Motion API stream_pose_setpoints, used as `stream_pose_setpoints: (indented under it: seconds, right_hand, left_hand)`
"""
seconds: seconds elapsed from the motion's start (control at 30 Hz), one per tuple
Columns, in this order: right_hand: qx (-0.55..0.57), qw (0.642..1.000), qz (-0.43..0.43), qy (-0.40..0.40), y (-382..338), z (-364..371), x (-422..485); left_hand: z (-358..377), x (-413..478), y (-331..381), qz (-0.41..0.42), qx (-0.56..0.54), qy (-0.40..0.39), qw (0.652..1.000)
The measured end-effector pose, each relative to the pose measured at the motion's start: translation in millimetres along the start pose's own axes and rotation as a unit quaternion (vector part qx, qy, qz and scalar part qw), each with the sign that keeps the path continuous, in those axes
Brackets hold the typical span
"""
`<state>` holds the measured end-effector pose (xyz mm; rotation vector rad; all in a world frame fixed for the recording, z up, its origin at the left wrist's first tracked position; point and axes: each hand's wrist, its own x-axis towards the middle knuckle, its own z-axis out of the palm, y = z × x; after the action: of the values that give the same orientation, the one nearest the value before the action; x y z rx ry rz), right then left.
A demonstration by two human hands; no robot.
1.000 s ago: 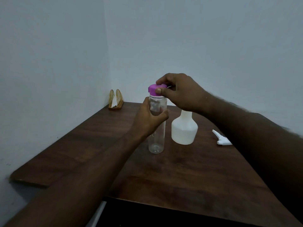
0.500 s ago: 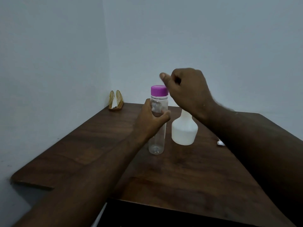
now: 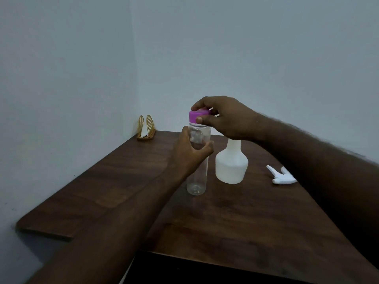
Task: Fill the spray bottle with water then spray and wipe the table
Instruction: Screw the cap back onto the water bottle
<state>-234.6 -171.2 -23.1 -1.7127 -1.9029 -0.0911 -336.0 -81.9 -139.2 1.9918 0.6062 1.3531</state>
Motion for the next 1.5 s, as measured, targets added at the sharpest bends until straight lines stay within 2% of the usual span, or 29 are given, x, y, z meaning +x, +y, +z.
stream_pose_setpoints:
  seconds: [0.27, 0.47, 0.57, 0.8, 1.0, 1.13, 1.5]
  right_hand:
    - [-0.009, 0.997, 0.005, -0.079, -5, -12, 8]
    - [0.039, 0.993, 0.024, -0.110, -2, -18, 10]
    - [-0.008, 0.990, 0.034, -0.140, -12, -27, 14]
    - [-0.187, 0.968, 0.072, -0.149, -34, -33, 31]
    - [-0.118, 0.968, 0.055, -0.213, -40, -38, 35]
    - [-0.097, 0.971, 0.038, -0.213, -40, -46, 33]
    - [-0.180, 0.964, 0.002, -0.197, -44, -40, 30]
  left_hand:
    - [2, -1, 1, -0.012, -0.002, -0.004, 1.000]
    - [3, 0, 0, -0.008, -0.004, -0.006, 1.000]
    - [3, 0, 0, -0.009, 0.001, -0.005, 1.000]
    - [1, 0, -1, -0.010, 0.013, -0.013, 1.000]
    - [0, 1, -1, -0.013, 0.003, -0.018, 1.000]
    - [1, 0, -2, -0.006, -0.005, -0.023, 1.000]
    - [1, 0, -1, -0.022, 0.003, -0.019, 1.000]
